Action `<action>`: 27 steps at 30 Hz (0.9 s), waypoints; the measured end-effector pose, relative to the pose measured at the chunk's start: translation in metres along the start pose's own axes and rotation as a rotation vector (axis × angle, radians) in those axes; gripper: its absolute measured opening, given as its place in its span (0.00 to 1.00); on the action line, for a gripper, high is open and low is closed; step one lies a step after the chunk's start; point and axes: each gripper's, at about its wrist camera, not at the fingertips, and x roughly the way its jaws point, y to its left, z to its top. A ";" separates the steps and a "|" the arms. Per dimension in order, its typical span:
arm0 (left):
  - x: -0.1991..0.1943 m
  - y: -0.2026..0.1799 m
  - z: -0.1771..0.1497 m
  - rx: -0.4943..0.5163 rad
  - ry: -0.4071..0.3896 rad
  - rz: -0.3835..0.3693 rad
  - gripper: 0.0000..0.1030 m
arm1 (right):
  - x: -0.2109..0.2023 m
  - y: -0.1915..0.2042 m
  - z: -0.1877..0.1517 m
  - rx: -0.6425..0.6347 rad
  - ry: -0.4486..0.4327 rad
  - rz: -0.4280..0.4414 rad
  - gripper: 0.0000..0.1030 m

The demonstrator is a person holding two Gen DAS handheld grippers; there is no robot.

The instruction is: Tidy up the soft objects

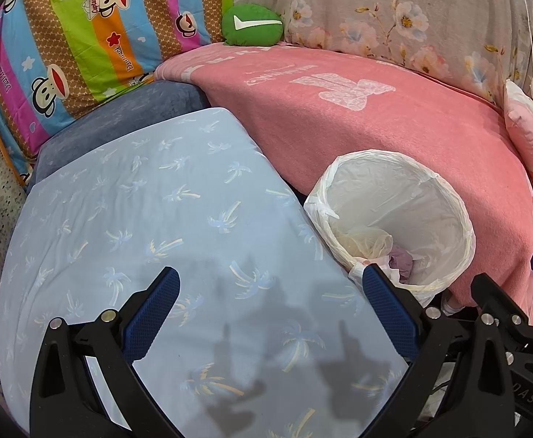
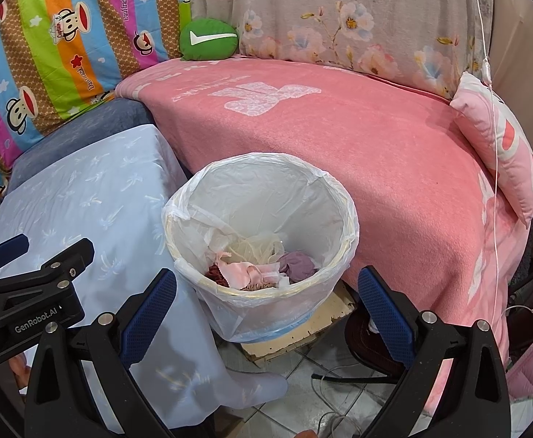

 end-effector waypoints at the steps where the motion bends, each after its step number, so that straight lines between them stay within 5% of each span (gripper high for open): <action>1: 0.000 0.000 0.000 0.000 0.000 0.000 0.93 | -0.001 0.000 0.000 0.000 0.000 0.000 0.94; 27: 0.000 0.000 0.002 0.012 -0.014 0.012 0.93 | -0.002 0.002 0.004 -0.002 0.001 -0.001 0.94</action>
